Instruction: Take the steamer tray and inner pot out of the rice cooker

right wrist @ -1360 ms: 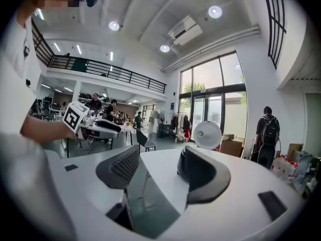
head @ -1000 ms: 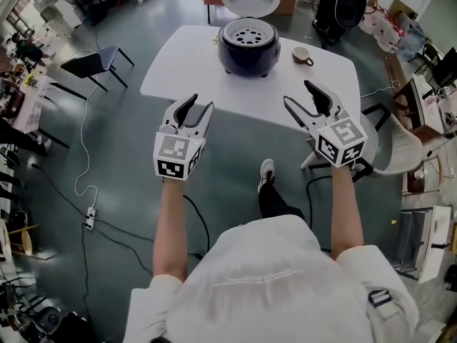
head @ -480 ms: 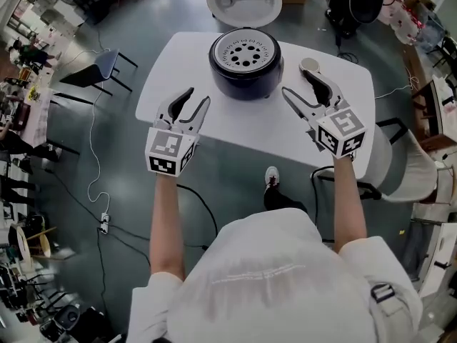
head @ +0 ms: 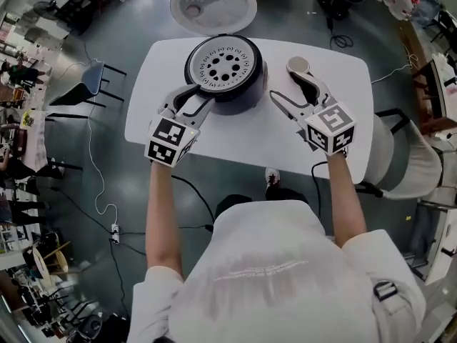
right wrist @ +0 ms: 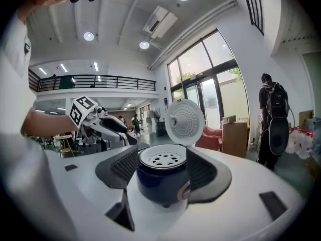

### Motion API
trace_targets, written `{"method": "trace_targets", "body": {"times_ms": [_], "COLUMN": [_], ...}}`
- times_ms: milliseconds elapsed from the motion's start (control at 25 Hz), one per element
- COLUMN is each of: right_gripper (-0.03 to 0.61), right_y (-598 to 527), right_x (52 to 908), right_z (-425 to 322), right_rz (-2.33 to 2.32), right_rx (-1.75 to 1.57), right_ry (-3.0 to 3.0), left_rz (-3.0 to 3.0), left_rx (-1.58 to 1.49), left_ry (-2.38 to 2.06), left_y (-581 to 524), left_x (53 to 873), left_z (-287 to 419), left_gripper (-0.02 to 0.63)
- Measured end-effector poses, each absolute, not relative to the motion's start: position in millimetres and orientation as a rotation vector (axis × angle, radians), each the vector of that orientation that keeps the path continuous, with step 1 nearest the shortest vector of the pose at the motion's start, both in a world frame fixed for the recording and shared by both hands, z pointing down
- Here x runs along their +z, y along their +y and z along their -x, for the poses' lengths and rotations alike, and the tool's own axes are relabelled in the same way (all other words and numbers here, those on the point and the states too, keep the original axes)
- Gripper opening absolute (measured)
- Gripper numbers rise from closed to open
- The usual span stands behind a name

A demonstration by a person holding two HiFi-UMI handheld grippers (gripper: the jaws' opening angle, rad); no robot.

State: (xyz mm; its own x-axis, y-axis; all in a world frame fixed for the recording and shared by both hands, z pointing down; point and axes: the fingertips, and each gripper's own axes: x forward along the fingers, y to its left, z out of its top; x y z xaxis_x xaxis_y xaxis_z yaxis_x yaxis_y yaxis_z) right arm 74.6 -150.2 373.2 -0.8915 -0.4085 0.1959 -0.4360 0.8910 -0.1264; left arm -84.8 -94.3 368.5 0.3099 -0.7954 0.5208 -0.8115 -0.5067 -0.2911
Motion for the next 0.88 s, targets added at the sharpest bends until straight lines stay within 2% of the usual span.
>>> {"method": "trace_targets", "body": {"times_ms": [280, 640, 880], "right_gripper": [0.293, 0.293, 0.293], "right_y": [-152, -146, -149], "right_x": [392, 418, 434], "right_z": [-72, -46, -25], "right_rz": [-0.71, -0.914, -1.026], "right_rx": [0.329, 0.416, 0.468], "right_ry": [-2.83, -2.72, -2.643], "left_rz": [-2.587, -2.598, -2.627], "left_rx": [1.087, 1.376, 1.337], "left_ry": [-1.19, -0.61, -0.305], "left_y": [-136, -147, -143], "left_x": [412, 490, 502], "left_z": [67, 71, 67], "left_gripper": [0.199, 0.232, 0.232]}}
